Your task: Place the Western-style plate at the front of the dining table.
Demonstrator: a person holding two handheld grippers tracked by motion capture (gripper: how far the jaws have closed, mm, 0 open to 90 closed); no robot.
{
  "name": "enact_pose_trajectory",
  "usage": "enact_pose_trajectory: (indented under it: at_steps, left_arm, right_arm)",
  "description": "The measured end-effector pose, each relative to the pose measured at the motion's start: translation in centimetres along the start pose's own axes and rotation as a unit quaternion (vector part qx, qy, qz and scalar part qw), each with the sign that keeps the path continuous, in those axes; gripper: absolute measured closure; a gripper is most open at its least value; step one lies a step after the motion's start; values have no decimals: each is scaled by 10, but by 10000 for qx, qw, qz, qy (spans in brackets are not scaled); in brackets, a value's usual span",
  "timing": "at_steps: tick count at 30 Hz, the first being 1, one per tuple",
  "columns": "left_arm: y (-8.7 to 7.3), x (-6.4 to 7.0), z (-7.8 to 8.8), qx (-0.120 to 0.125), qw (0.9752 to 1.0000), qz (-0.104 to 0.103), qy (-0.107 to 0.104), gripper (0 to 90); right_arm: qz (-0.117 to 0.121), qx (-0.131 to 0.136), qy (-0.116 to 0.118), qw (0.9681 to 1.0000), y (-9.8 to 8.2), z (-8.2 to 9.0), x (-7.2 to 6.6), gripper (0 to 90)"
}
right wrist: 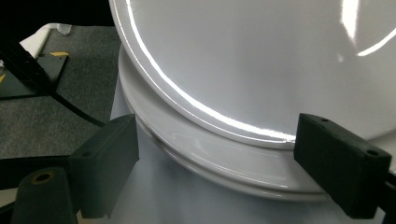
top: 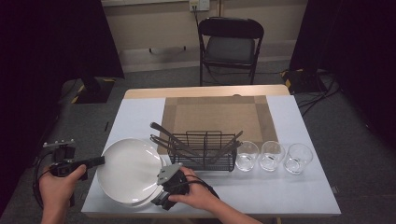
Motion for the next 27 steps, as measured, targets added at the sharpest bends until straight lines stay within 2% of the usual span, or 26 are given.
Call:
enact_pose_trajectory:
  at_steps: [5,13,22,27]
  left_arm:
    - [7,9,0,-1,10000,-83,-16,877]
    - [14,13,0,-83,9997,-209,72,876]
    - [21,16,-3,-129,9997,-201,103,875]
    - [24,18,-3,-106,9999,-118,25,875]
  right_arm:
    - [164,-15,69,9998,-1,2,-3,132]
    - [127,53,144,9998,0,10,-6,132]
    - [201,93,190,9996,3,22,-11,132]
    - [184,148,220,9995,4,31,-14,132]
Point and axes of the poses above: each handheld gripper's, and its own axes: z roughly backward along the jaws, y roughly out of its top, x roughly to its right, the point moved 10 cm from there along -z, roughly forward along the jaws, and after that the axes turned 8 degrees about z, right-handed, at the moved point
